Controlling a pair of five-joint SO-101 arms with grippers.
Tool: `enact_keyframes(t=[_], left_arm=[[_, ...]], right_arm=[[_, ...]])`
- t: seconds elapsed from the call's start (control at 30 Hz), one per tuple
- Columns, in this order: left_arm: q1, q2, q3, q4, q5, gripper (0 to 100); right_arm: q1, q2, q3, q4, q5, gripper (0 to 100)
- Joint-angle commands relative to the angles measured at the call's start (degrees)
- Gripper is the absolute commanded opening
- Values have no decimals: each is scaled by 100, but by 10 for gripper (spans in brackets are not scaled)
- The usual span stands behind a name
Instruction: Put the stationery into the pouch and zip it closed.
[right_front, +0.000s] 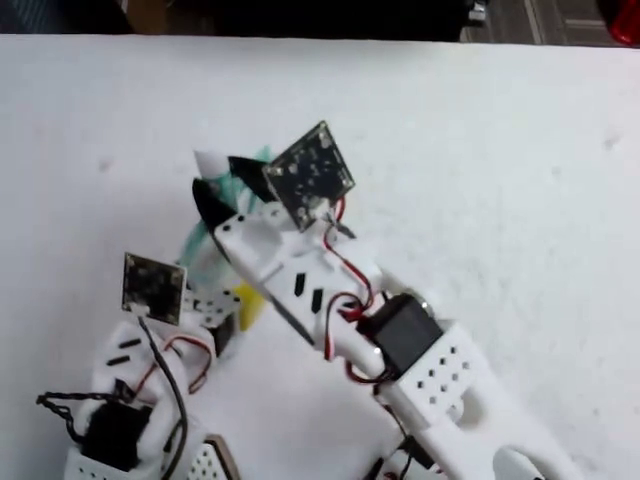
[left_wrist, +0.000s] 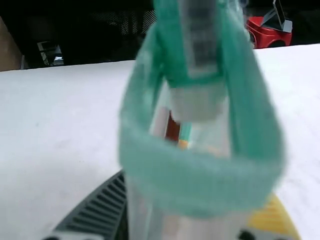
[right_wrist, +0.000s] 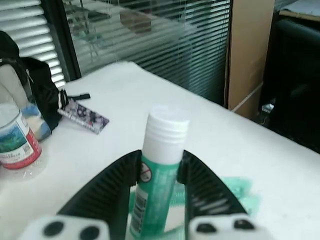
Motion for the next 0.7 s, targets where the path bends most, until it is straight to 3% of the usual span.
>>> enact_keyframes(t=[0.0, 0.17, 0.37, 0.67], left_arm=[[-198, -4, -53, -237, 88, 279], [-198, -4, -53, -237, 88, 279], [-189, -4, -35, -237, 88, 279], [-198, -4, -35, -237, 88, 278]], right_arm=[[-40, -312, 62, 286, 70, 16], [-321, -840, 193, 980, 79, 29], [-312, -1121, 149, 1235, 484, 278], [725, -1059, -1108, 1675, 466, 245]])
